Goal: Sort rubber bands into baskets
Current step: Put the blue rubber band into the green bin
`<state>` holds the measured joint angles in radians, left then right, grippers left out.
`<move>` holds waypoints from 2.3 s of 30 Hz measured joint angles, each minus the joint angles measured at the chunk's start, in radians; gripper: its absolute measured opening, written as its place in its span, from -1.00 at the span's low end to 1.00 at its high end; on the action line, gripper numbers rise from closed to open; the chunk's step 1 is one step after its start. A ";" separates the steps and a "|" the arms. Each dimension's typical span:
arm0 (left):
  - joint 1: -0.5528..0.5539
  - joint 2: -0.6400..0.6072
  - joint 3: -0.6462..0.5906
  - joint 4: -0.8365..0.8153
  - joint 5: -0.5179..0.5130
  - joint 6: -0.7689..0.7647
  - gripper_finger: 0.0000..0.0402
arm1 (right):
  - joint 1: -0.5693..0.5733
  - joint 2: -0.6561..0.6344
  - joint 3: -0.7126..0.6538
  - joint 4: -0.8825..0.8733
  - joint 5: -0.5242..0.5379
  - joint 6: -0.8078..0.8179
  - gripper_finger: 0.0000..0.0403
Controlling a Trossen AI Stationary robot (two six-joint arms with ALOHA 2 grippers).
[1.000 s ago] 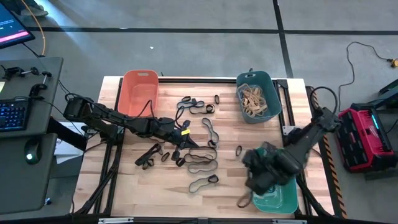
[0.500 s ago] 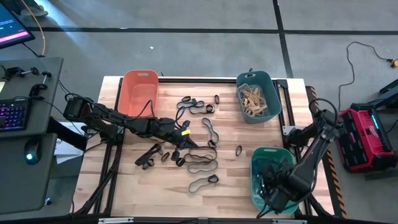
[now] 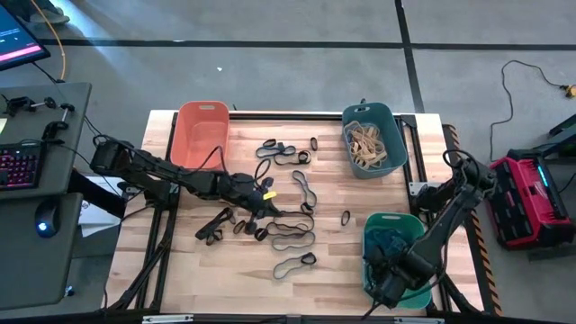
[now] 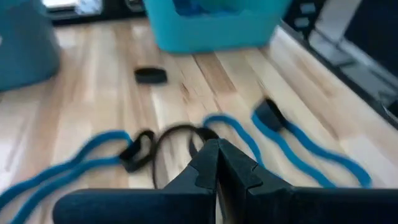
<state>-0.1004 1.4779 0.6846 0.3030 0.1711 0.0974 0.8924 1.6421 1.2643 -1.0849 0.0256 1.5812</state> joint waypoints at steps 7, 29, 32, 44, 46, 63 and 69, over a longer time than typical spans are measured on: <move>-0.091 -0.060 0.000 -0.171 0.002 0.045 -1.00 | -0.038 0.000 0.080 -0.066 0.100 -0.134 -0.07; -0.225 -0.069 -0.001 -0.210 -0.024 0.008 -1.00 | -0.448 0.000 -0.189 0.623 0.209 -0.614 -0.14; -0.225 -0.069 -0.001 -0.192 -0.024 0.000 -1.00 | -0.471 0.001 -0.252 0.712 0.223 -0.614 -0.14; -0.219 -0.069 -0.001 -0.154 -0.033 -0.018 -1.00 | -0.513 0.215 -0.180 0.708 0.207 -0.677 -0.14; -0.219 -0.069 -0.001 -0.154 -0.033 -0.018 -1.00 | -0.515 0.240 -0.164 0.708 0.206 -0.684 -0.15; -0.213 -0.069 -0.001 -0.080 -0.023 -0.070 -1.00 | -0.539 0.211 -0.082 0.436 0.218 -0.776 -0.94; -0.213 -0.069 -0.001 -0.004 -0.020 -0.079 -1.00 | -0.462 0.164 0.062 0.140 0.282 -0.717 -0.98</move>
<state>-0.3134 1.4086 0.6834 0.2986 0.1513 0.0187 0.4303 1.8064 1.3267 -0.9454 0.3075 0.8638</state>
